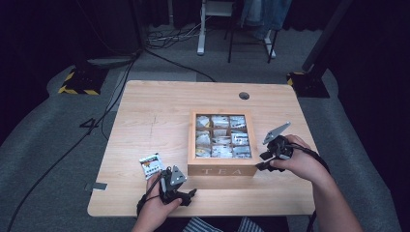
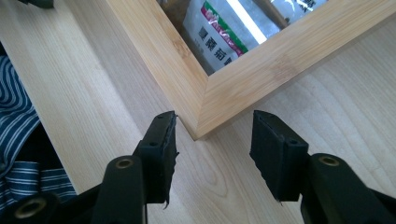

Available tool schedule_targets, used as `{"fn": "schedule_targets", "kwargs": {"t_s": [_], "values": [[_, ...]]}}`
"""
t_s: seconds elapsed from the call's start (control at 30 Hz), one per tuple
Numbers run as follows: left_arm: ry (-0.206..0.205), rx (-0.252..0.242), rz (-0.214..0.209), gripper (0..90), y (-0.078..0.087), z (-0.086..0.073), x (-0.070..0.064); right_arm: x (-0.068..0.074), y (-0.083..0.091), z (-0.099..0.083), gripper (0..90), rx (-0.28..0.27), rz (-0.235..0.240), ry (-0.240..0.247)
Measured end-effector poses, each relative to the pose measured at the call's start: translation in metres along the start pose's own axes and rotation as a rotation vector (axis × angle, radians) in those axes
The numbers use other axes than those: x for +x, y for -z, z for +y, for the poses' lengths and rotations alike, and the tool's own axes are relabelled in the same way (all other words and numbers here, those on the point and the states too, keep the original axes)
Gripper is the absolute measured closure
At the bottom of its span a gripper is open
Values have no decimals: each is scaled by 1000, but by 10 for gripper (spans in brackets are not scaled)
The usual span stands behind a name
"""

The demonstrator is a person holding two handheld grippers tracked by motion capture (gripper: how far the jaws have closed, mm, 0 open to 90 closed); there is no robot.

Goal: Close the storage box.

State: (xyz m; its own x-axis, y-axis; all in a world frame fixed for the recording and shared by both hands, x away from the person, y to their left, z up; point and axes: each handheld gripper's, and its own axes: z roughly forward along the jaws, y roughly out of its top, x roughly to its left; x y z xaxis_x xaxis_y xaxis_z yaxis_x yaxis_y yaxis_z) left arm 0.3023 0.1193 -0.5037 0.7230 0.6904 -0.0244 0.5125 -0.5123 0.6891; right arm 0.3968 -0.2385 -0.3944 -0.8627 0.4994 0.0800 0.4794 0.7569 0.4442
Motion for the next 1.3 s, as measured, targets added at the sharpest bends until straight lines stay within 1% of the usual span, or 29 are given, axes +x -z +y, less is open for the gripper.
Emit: {"fn": "schedule_targets", "kwargs": {"t_s": [0.07, 0.13, 0.27, 0.37, 0.47, 0.57, 0.63, 0.67, 0.8, 0.9, 0.97, 1.0, 1.03, 1.07, 1.1, 1.13, 1.2, 1.23, 1.3], "values": [[1, 0, 0, 158, 0, 0, 0, -2, 4, 0, 512, -32, -17, -2], [2, 0, -4, 156, -1, 1, 0, -5, 8, -1, 487, -69, -37, -8], [5, -3, -2, 158, -1, 1, 2, -15, 13, -6, 449, -124, -75, -17], [7, -4, 5, 168, 1, 0, 3, -20, 19, -8, 398, -194, -115, -31], [12, -4, 6, 169, 3, -3, 5, -26, 23, -9, 385, -257, -148, -60], [13, -4, 10, 168, 5, -5, 7, -35, 25, -12, 360, -336, -200, -107], [16, -5, 11, 168, 5, -5, 8, -41, 24, -15, 346, -372, -222, -136], [17, -8, 13, 168, 5, -6, 8, -44, 23, -17, 329, -387, -236, -135], [21, -5, 14, 167, 5, -5, 9, -57, 19, -24, 329, -417, -260, -172], [21, -5, 14, 167, 5, -5, 9, -67, 16, -30, 329, -428, -282, -201], [20, -5, 15, 167, 5, -5, 9, -73, 14, -32, 313, -415, -296, -206], [20, -5, 15, 167, 5, -5, 9, -77, 13, -34, 302, -398, -299, -226], [20, -5, 15, 167, 5, -5, 9, -80, 11, -36, 302, -383, -298, -232], [21, -5, 14, 166, 5, -5, 9, -82, 9, -37, 302, -381, -303, -236], [21, -5, 14, 166, 5, -5, 9, -87, 5, -41, 302, -396, -304, -255], [21, -5, 14, 166, 5, -5, 9, -90, 3, -43, 302, -397, -303, -271], [21, -5, 14, 166, 5, -5, 9, -97, -4, -48, 302, -387, -312, -299], [21, -5, 14, 166, 5, -5, 9, -99, -6, -50, 302, -382, -318, -301], [21, -5, 14, 166, 5, -5, 9, -105, -13, -55, 302, -387, -325, -321]]}}
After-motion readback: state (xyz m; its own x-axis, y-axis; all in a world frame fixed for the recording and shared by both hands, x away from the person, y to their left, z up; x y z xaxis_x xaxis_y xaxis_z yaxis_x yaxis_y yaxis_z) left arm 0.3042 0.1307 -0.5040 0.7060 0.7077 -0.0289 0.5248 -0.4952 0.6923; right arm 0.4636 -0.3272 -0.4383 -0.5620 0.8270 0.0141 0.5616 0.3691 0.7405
